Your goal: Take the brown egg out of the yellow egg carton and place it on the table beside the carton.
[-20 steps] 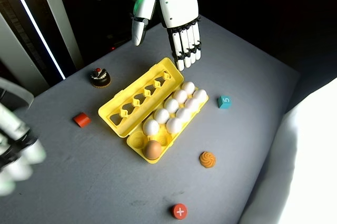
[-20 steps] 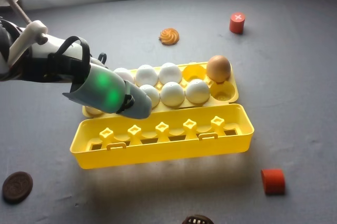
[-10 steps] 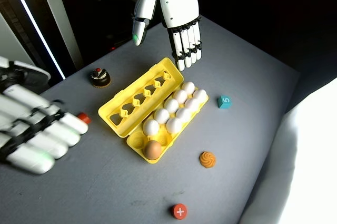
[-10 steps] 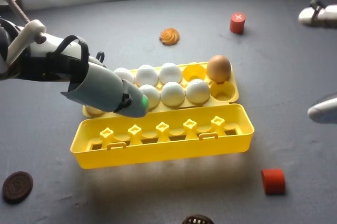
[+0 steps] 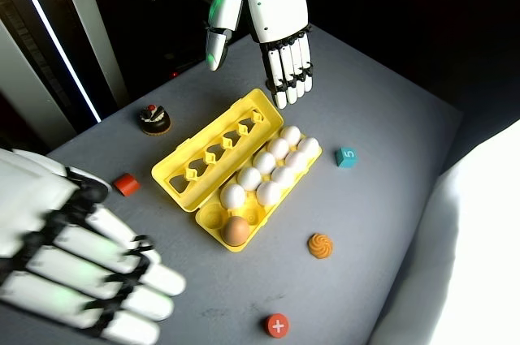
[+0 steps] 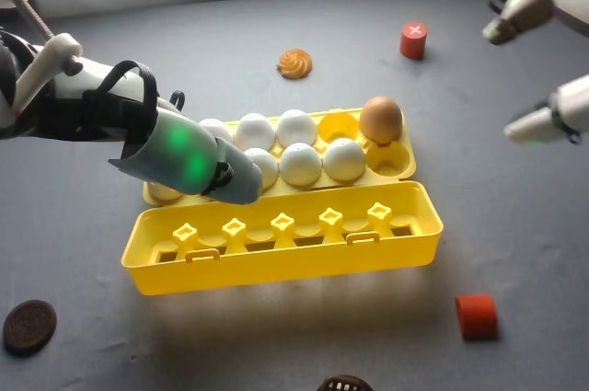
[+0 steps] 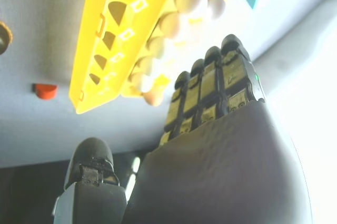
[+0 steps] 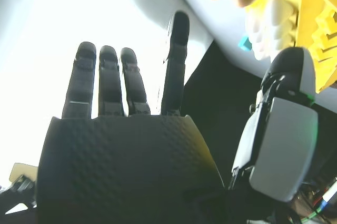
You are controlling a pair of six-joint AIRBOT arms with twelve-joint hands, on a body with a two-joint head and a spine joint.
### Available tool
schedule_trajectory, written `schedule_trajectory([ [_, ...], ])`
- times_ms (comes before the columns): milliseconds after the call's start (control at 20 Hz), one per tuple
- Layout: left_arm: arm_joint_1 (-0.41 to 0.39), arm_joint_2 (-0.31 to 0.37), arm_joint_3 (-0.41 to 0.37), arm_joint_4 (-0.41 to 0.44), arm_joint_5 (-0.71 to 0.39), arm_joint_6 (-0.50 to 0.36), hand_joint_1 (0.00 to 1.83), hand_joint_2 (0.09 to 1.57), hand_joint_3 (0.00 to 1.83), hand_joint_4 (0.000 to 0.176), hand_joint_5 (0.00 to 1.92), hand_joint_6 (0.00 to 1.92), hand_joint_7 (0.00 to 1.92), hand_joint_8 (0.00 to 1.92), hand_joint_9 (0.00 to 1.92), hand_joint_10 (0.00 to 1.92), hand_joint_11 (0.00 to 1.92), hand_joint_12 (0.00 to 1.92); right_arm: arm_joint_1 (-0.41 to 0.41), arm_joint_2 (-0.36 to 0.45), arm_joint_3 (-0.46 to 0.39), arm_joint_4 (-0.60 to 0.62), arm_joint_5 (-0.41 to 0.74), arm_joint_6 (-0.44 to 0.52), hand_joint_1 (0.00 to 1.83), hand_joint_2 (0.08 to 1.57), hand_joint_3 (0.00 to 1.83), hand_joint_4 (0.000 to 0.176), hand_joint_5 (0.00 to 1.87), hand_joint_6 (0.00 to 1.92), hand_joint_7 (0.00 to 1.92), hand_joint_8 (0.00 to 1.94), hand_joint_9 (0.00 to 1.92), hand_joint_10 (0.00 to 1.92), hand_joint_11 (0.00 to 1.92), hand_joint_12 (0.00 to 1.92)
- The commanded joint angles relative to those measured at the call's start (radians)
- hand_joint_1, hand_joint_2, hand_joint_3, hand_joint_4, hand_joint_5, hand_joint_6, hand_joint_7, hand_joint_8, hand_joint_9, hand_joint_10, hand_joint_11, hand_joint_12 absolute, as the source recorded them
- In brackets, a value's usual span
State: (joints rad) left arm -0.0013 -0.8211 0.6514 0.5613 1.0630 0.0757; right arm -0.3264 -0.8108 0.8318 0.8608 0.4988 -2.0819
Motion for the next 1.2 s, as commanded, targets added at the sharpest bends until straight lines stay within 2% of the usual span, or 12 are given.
schedule_trajectory([
  [0,-0.008,-0.001,0.001,0.052,-0.033,-0.004,0.0,1.15,0.01,0.0,0.06,0.01,0.02,0.01,0.0,0.0,0.0,0.0,0.015,-0.01,0.022,-0.031,0.089,0.001,0.61,0.75,0.0,0.164,0.79,0.04,0.0,0.0,0.0,0.0,0.0,0.0],
  [50,-0.008,-0.001,0.001,0.052,-0.033,-0.004,0.0,1.15,0.02,0.0,0.06,0.01,0.03,0.01,0.01,0.0,0.0,0.0,0.017,-0.041,0.05,-0.031,0.089,0.001,0.66,0.71,0.0,0.15,0.89,0.03,0.0,0.0,0.0,0.0,0.0,0.0],
  [400,-0.008,-0.001,0.0,0.057,-0.033,-0.012,0.0,1.15,0.01,0.0,0.05,0.01,0.01,0.01,0.0,0.0,0.0,0.0,0.0,-0.263,0.258,-0.031,0.086,0.002,0.73,0.68,0.0,0.132,0.93,0.02,0.0,0.0,0.0,0.0,0.0,0.0],
  [450,-0.008,-0.001,0.0,0.058,-0.033,-0.012,0.0,1.14,0.0,0.0,0.04,0.0,0.0,0.0,0.0,0.0,0.0,0.0,-0.004,-0.29,0.287,-0.031,0.077,0.007,0.72,0.72,0.01,0.115,0.92,0.01,0.0,0.0,0.0,0.0,0.0,0.0],
  [750,-0.007,-0.001,-0.002,0.059,-0.033,-0.013,0.0,1.15,0.01,0.0,0.04,0.0,0.0,0.0,0.0,0.0,0.0,0.0,-0.034,-0.413,0.401,-0.103,0.072,0.08,0.77,0.68,0.0,0.115,0.99,0.03,0.0,0.0,0.0,0.0,0.0,0.0],
  [800,-0.007,-0.001,-0.002,0.06,-0.033,-0.013,0.0,1.15,0.01,0.0,0.06,0.01,0.03,0.01,0.01,0.0,0.0,0.0,-0.035,-0.43,0.415,-0.14,0.073,0.101,0.79,0.66,0.0,0.142,1.03,0.02,0.0,0.0,0.0,0.0,0.0,0.0],
  [900,-0.006,-0.001,-0.003,0.06,-0.033,-0.013,0.0,1.15,0.01,0.0,0.03,0.0,0.0,0.0,0.0,0.0,0.0,0.0,-0.03,-0.454,0.433,-0.153,0.071,0.112,0.83,0.71,0.01,0.105,1.02,0.0,0.0,0.0,0.0,0.0,0.0,0.0],
  [950,-0.006,-0.001,-0.003,0.06,-0.033,-0.013,0.0,1.15,0.01,0.0,0.03,0.0,0.0,0.0,0.0,0.0,0.0,0.0,-0.025,-0.465,0.442,-0.154,0.066,0.117,0.83,0.71,0.01,0.105,1.02,0.0,0.0,0.0,0.0,0.0,0.0,0.0],
  [1000,-0.006,-0.001,-0.003,0.06,-0.033,-0.013,0.0,1.17,0.01,0.0,0.03,0.0,0.0,0.0,0.0,0.0,0.0,0.0,-0.022,-0.473,0.45,-0.154,0.06,0.127,0.79,0.72,0.02,0.144,1.0,0.0,0.0,0.0,0.0,0.0,0.0,0.0],
  [1050,-0.006,-0.001,-0.003,0.06,-0.033,-0.013,0.0,1.17,0.01,0.0,0.04,0.01,0.01,0.0,0.0,0.0,0.0,0.0,-0.019,-0.484,0.457,-0.154,0.053,0.139,0.79,0.72,0.01,0.158,1.0,0.0,0.0,0.0,0.0,0.0,0.0,0.0],
  [1100,-0.006,-0.001,-0.003,0.06,-0.033,-0.013,0.0,1.18,0.02,0.0,0.06,0.01,0.02,0.01,0.0,0.0,0.0,0.0,-0.018,-0.491,0.46,-0.154,0.052,0.143,0.9,0.68,0.0,0.086,1.06,0.02,0.02,0.01,0.0,0.0,0.0,0.0],
  [1150,-0.005,-0.002,-0.003,0.06,-0.033,-0.013,0.0,1.19,0.02,0.0,0.07,0.01,0.02,0.01,0.0,0.0,0.0,0.0,-0.018,-0.499,0.464,-0.154,0.052,0.146,0.93,0.67,0.0,0.069,1.07,0.02,0.03,0.01,0.0,0.0,0.0,0.0],
])
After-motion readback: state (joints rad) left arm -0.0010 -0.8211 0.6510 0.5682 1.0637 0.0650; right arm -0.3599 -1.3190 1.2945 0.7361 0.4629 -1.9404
